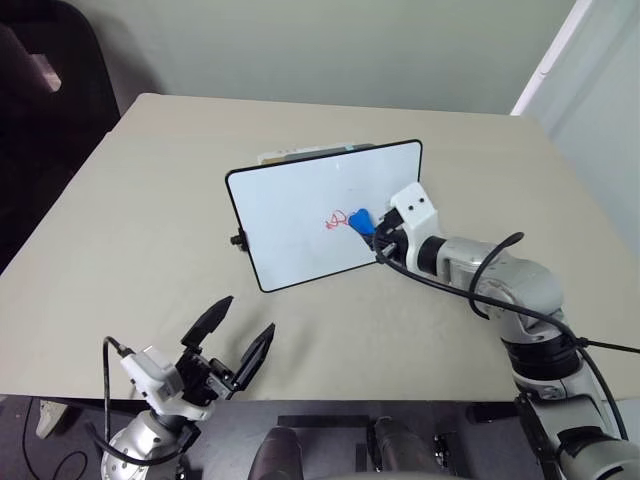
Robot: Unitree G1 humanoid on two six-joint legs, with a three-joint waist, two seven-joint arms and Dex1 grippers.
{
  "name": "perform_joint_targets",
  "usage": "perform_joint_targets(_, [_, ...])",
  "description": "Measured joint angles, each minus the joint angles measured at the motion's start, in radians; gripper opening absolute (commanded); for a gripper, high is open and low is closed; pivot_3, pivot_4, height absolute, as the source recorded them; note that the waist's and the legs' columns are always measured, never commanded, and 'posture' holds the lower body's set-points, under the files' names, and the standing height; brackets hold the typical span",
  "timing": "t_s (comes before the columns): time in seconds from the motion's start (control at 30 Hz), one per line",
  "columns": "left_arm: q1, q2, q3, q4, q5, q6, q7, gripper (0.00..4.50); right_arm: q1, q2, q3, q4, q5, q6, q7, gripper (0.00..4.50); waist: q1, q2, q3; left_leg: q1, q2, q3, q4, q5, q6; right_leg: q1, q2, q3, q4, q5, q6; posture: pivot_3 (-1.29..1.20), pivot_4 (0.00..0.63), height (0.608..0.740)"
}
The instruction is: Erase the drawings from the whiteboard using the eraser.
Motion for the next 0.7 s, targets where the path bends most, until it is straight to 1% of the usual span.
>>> perform_joint_targets(0.33, [0.0,-0.001,0.011,0.0,0.0,0.001,-0.003,4.5,0.011,0.003,0.013,0.017,-0.033,-0.005,0.018,0.41,-0.001,0.0,0.0,0.0,0.0,0.0,0.0,0.001,-0.002,0.001,0.0,0.0,0.0,0.001,-0.001,0.0,0.15,0.74])
perform_joint_targets(0.53, [-0.001,-0.003,0.011,0.0,0.0,0.002,-0.003,4.5,0.011,-0.019,0.035,0.021,-0.05,0.019,0.048,0.41,-0.001,0.0,0.0,0.0,0.0,0.0,0.0,0.002,-0.003,0.0,0.0,0.0,0.0,0.001,-0.001,0.0,0.15,0.74])
perform_joint_targets(0.63, [-0.002,-0.004,0.011,0.0,0.001,0.002,-0.003,4.5,0.003,-0.014,0.038,0.028,-0.056,0.018,0.052,0.41,-0.001,0.0,0.0,0.0,0.0,0.0,0.0,0.002,-0.003,0.0,0.0,0.0,0.0,0.001,-0.001,0.0,0.15,0.74])
perform_joint_targets(0.7, [-0.002,-0.004,0.011,0.001,0.001,0.003,-0.003,4.5,-0.009,0.008,0.033,0.045,-0.065,0.018,0.05,0.41,-0.005,0.0,0.0,0.0,0.0,0.0,0.0,0.002,-0.003,0.0,0.0,0.0,0.0,0.001,-0.002,0.0,0.15,0.74])
